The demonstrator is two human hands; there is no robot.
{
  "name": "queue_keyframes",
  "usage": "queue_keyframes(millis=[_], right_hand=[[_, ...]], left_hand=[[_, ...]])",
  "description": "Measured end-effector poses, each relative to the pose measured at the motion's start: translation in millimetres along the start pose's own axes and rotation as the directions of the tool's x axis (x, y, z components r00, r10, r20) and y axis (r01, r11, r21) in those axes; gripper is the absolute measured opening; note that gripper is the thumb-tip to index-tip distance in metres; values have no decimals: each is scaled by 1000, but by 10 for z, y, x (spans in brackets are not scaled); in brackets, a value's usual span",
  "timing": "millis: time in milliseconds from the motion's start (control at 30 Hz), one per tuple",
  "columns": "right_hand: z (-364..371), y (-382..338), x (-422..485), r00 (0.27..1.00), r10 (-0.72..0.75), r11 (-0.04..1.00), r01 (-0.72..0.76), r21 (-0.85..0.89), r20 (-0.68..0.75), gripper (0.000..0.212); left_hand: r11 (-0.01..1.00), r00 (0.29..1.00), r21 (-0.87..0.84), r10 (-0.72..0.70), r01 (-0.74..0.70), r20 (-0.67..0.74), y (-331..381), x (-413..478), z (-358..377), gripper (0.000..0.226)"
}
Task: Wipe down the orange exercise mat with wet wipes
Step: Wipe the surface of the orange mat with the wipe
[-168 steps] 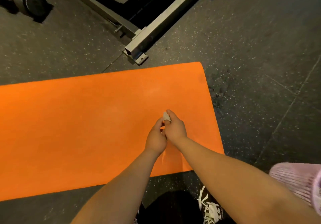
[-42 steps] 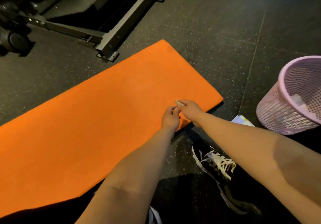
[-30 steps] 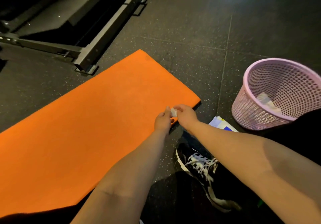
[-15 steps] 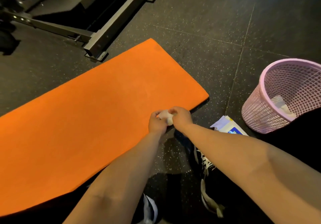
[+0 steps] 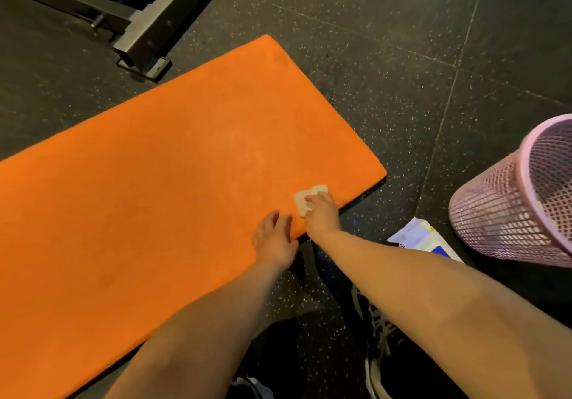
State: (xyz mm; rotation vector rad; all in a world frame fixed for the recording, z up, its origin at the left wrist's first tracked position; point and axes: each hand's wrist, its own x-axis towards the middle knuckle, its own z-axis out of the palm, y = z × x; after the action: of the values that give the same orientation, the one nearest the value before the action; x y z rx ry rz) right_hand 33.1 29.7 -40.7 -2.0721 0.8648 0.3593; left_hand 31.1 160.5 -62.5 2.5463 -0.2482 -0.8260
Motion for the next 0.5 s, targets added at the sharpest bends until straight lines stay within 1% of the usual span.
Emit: queue_keyframes(millis=[67,100,133,200,267,333,400,500], right_hand=[[57,48,29,1000,5,998,-4,-62,24,43],[91,78,24,1000,8,997,-7,-71,22,42],[122,100,25,1000,8,998,-6,-69,23,41],[161,127,8,1000,-1,999,2,-45,23,40],[141,157,-22,1000,0,1000,1,-11,16,40],[74,190,-72,1000,1,1000,-1,1,13,40],[5,214,-135,1000,-25,999,26,-33,15,39],[-109,199,-206,999,-44,998,44,-52,-5,37]], left_hand=[[992,999,120,28,-31,22,-60,-45,86,79],[984,999,177,36,-35,0,-102,-62,128,80],[976,999,217,36,-27,-34,-134,-68,139,78],[970,994,244,43,-17,-103,-196,-50,95,70],[966,990,257,64,-29,-129,-235,-46,44,60],[970,988,241,79,-45,-136,-220,-71,-4,46],[985,982,165,79,-50,-172,-198,-113,-44,34],[998,975,42,55,-47,-215,-154,-166,-129,30]])
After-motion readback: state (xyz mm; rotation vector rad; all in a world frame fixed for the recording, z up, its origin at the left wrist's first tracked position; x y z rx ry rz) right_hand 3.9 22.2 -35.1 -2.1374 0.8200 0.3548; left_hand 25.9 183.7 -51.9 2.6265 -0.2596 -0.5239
